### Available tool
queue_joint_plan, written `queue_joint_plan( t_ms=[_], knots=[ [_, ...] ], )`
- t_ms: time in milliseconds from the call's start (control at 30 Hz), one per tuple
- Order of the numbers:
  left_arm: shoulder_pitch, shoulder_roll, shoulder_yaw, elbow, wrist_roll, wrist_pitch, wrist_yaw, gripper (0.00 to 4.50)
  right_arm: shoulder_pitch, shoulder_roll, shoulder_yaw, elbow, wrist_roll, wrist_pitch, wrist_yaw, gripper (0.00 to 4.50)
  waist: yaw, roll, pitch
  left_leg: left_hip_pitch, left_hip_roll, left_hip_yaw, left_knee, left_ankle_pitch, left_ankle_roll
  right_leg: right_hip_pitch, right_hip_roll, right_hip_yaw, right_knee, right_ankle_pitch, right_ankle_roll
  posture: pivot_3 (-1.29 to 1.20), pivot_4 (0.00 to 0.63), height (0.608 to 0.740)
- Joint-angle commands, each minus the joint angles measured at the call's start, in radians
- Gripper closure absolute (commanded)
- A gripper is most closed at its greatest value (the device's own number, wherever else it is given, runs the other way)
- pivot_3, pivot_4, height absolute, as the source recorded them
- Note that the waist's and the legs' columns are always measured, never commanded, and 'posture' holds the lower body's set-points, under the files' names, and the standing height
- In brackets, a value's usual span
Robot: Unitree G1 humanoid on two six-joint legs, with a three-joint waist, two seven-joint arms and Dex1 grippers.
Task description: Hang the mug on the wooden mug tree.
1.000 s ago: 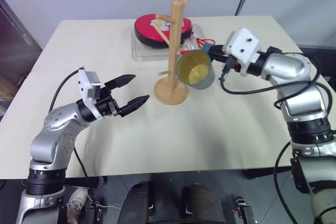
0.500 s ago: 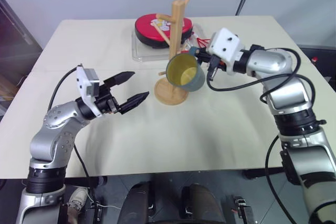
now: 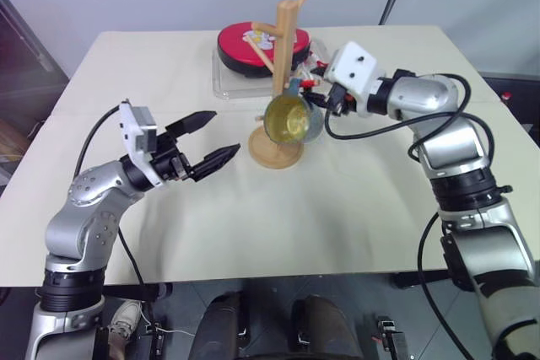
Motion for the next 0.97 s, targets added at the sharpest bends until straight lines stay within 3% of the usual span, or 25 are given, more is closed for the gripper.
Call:
queue_joint_plan(
  t_ms=[33,233,400,533,667,800,967],
  knots=[
    [-0.017,0.009,0.024,-0.032,-0.019,-0.002,0.002,0.00,-0.034,-0.008,-0.021,-0.026,-0.011,-0.020,-0.004,1.47,0.000,0.000,0.000,0.000,0.000,0.000,0.000,0.000,0.000,0.000,0.000,0.000,0.000,0.000,0.000,0.00,0.150,0.740],
    [-0.023,0.006,0.018,-0.026,-0.012,-0.003,0.006,0.00,0.014,-0.107,-0.096,-0.110,-0.004,0.009,0.003,1.47,0.004,0.000,0.000,0.000,0.000,0.000,0.000,0.000,0.000,0.000,0.000,0.000,0.000,0.000,0.000,0.00,0.150,0.740],
    [-0.011,0.004,0.018,0.010,0.032,-0.002,0.053,0.00,0.165,-0.159,-0.287,-0.217,0.107,0.111,-0.023,1.47,0.005,0.000,0.000,0.000,0.000,0.000,0.000,0.000,0.000,0.001,-0.001,0.000,-0.001,0.000,0.000,0.00,0.150,0.740],
    [0.017,-0.029,0.030,0.102,0.138,-0.060,0.158,0.00,0.428,-0.065,-0.481,-0.348,0.273,0.178,-0.071,1.47,0.003,0.000,0.000,0.000,0.000,0.000,-0.001,0.000,0.000,0.001,-0.001,0.000,-0.001,0.000,0.000,0.00,0.150,0.740],
    [0.052,-0.075,0.054,0.205,0.228,-0.134,0.262,0.00,0.658,0.079,-0.533,-0.413,0.352,0.160,-0.138,1.47,0.000,0.000,0.000,0.001,0.000,0.000,-0.003,0.000,0.000,0.001,0.000,0.000,-0.001,0.000,0.000,0.00,0.150,0.740],
    [0.079,-0.108,0.080,0.275,0.268,-0.174,0.323,0.00,0.752,0.162,-0.492,-0.383,0.328,0.058,-0.177,1.47,-0.001,0.000,0.000,0.001,0.000,0.000,-0.002,0.000,0.000,0.000,0.000,0.000,0.000,0.000,0.000,0.00,0.150,0.740],
    [0.113,-0.112,0.096,0.297,0.289,-0.206,0.342,0.00,0.751,0.189,-0.485,-0.339,0.356,0.010,-0.188,1.47,0.003,0.000,0.000,0.001,0.000,0.000,-0.002,0.000,0.000,0.000,0.000,0.000,0.000,0.000,0.000,0.00,0.150,0.740]
  ],
)
